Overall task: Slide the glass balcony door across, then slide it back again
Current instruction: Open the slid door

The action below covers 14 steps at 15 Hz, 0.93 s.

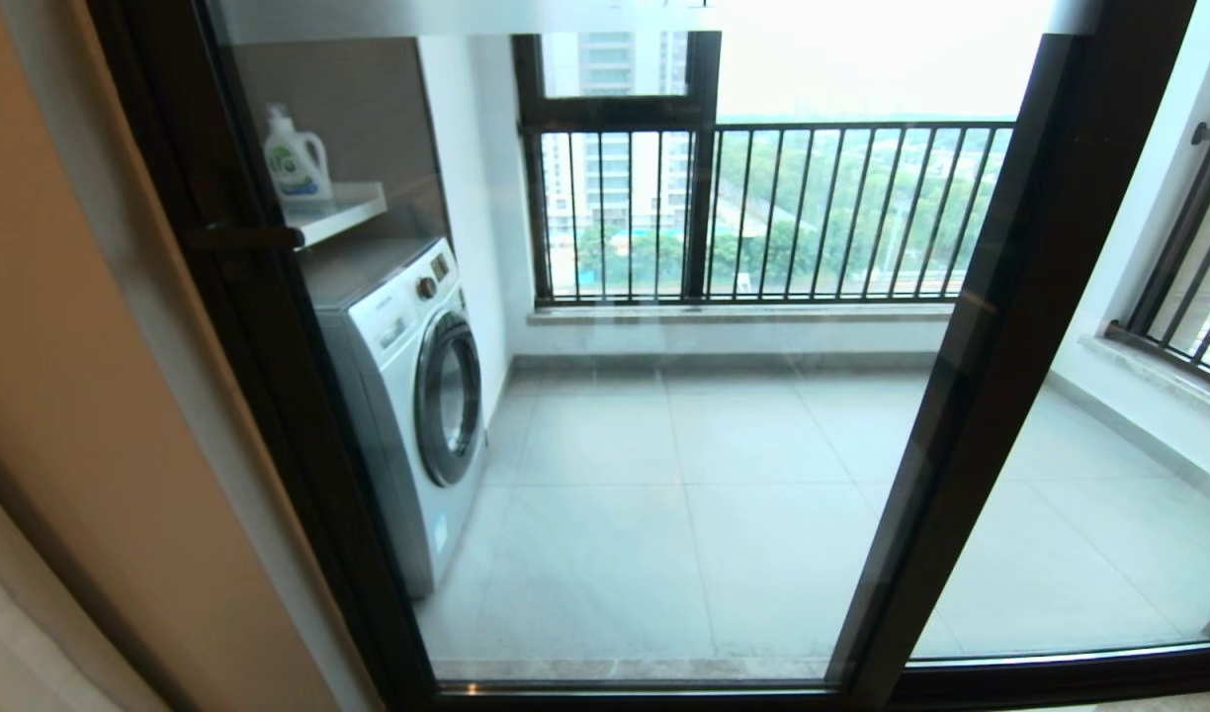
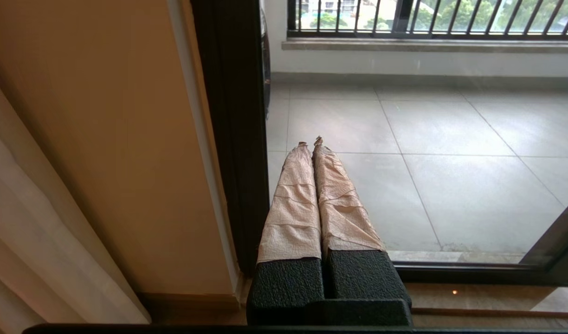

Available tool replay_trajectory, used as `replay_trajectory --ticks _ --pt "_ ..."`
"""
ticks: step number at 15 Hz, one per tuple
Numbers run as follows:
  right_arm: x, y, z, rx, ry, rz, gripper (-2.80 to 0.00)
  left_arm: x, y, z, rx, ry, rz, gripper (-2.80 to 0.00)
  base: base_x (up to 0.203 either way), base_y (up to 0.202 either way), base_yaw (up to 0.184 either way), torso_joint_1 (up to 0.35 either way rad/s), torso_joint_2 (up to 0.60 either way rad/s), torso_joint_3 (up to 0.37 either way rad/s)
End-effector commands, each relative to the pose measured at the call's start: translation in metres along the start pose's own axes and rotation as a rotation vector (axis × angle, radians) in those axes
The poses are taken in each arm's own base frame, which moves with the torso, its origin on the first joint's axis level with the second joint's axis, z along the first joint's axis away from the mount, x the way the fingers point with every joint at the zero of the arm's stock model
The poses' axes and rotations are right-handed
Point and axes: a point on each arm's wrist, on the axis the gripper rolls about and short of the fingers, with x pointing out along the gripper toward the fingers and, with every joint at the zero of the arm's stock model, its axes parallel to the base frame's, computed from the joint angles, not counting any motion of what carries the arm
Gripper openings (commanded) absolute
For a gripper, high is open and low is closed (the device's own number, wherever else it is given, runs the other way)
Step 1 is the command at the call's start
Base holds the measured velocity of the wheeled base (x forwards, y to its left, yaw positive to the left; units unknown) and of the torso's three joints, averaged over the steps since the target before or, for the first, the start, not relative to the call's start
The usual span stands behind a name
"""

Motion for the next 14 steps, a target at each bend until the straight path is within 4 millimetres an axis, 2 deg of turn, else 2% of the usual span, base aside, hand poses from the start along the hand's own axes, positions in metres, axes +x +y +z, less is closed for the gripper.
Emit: replay_trajectory --ticks 1,3,7,10,14 --pt "0.001 0.0 -0.003 0.0 0.012 -0.001 -2.8 0.0 0.0 0.0 0.001 0.002 0.0 -2.8 0.0 0.0 0.0 0.0 0.0 0.0" --pt "0.001 0.0 -0.003 0.0 0.012 -0.001 -2.8 0.0 0.0 -0.001 0.06 0.007 -0.008 -2.8 0.0 0.0 0.0 0.0 0.0 0.0" --pt "0.001 0.0 -0.003 0.0 0.012 -0.001 -2.8 -0.001 0.0 0.004 0.044 -0.018 -0.01 -2.8 0.0 0.0 0.0 0.0 0.0 0.0" --pt "0.001 0.0 -0.003 0.0 0.012 -0.001 -2.8 -0.006 -0.001 0.044 0.043 -0.073 -0.039 -2.8 0.0 0.0 0.0 0.0 0.0 0.0" --pt "0.001 0.0 -0.003 0.0 0.012 -0.001 -2.8 0.012 -0.002 0.089 0.032 -0.014 -0.104 -2.8 0.0 0.0 0.0 0.0 0.0 0.0"
